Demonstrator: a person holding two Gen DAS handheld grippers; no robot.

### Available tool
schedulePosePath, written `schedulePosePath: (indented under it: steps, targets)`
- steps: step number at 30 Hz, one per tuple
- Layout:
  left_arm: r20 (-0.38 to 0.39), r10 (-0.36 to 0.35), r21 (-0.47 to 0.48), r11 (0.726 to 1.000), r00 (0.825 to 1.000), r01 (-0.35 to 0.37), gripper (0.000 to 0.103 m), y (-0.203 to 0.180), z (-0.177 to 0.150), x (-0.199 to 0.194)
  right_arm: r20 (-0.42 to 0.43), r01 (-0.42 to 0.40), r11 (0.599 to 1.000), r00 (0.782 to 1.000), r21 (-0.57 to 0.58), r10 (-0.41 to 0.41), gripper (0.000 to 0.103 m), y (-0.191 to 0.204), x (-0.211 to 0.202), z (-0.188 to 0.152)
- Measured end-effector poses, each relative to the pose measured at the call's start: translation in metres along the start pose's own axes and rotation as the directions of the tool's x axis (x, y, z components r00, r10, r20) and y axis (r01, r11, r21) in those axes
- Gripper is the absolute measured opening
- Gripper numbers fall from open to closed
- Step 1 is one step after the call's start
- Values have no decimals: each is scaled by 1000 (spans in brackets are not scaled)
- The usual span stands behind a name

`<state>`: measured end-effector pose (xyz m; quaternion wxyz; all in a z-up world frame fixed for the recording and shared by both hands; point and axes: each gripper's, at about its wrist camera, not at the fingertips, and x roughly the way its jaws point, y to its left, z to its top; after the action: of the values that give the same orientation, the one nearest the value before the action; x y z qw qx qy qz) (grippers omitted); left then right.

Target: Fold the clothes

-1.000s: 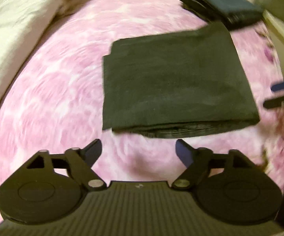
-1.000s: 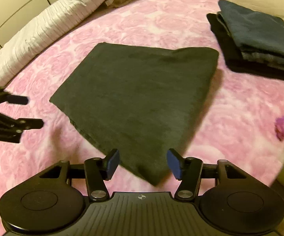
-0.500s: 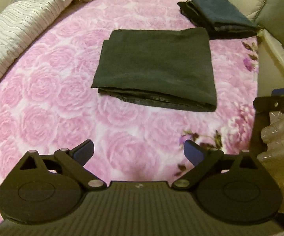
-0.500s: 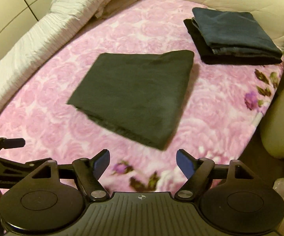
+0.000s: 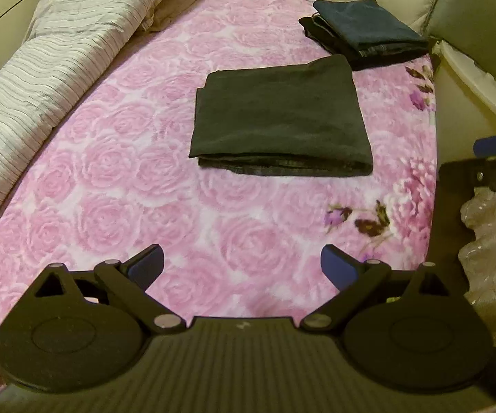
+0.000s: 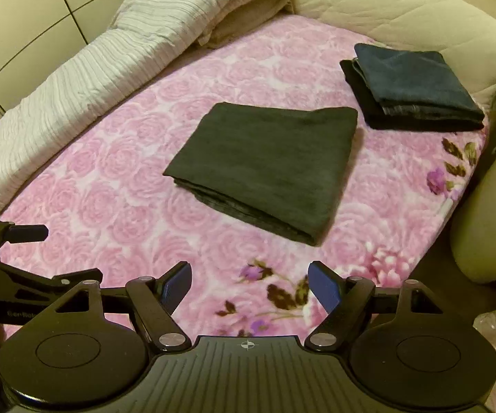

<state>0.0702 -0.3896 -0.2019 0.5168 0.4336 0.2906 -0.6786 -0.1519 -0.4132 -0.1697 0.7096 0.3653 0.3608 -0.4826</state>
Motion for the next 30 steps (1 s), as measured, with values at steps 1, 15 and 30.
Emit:
schedulePosePath:
  steps: [1,15,30]
  targets:
    - [1,1,4,1000,1000,-1,96,1,-2,-1,1,1,1000,1000,-1,-1,78,3,-1,-1]
    - [4,-1,59,998,1000,1,96,6,-9,-3,5,29,999,1000,-23,-29,78,19,-6,-10]
    - [-83,20,70,997,996,-14,96,-14,26,57,-123,57,985,989,-164,-78,78,-15,46,10]
